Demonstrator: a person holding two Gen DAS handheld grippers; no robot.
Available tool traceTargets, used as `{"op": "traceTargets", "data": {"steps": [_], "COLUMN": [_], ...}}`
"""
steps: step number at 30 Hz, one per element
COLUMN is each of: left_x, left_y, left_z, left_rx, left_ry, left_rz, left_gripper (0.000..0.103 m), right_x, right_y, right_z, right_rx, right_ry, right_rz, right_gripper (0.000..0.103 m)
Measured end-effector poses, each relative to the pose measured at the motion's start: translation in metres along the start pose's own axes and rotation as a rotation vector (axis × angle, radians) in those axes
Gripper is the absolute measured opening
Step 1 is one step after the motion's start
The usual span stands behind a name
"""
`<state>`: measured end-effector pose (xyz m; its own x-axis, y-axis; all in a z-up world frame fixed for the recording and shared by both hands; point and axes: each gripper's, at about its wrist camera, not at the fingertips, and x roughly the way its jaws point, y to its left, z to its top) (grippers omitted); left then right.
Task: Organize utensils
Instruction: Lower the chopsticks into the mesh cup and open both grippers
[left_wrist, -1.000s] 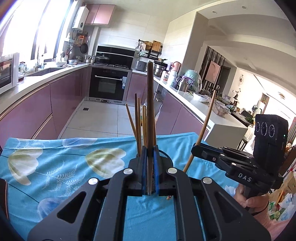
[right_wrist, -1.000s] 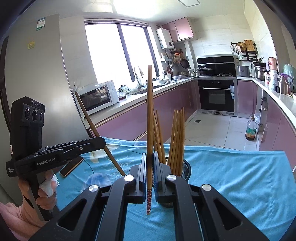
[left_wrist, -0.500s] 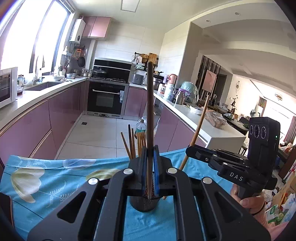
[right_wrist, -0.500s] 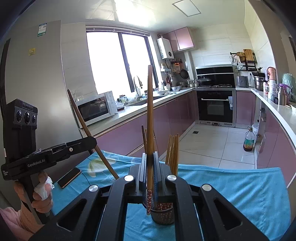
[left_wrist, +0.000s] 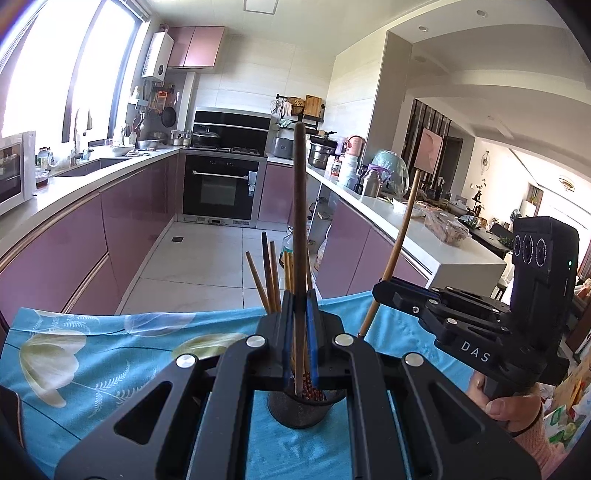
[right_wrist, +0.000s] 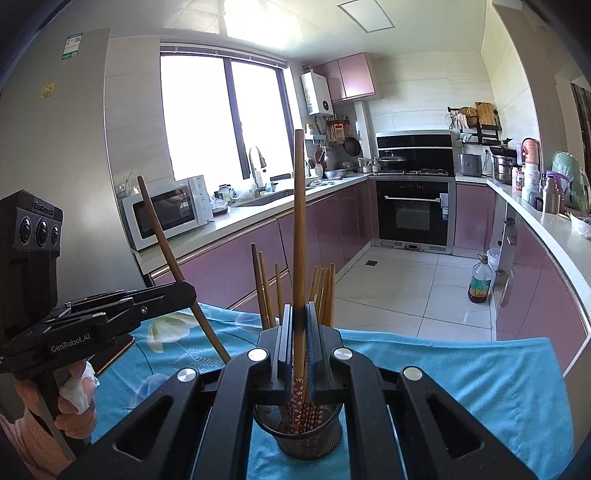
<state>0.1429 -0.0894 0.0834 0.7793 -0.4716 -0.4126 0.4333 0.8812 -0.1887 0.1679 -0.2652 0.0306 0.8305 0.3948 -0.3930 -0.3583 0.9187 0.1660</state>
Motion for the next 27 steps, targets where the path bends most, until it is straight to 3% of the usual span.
{"op": "traceTargets", "data": {"steps": [27], "left_x": [0.065], "left_y": [0.014], "left_z": [-0.041], "left_rx": [0.03], "left_ry": [0.16], "left_rz": [0.034], "left_gripper": [0.008], "right_x": [0.044], "right_y": [0.0], "right_z": [-0.032], "right_rx": [-0.01], "right_ry": [0.155], "right_rz": [-0.037], "right_gripper": [0.006]}}
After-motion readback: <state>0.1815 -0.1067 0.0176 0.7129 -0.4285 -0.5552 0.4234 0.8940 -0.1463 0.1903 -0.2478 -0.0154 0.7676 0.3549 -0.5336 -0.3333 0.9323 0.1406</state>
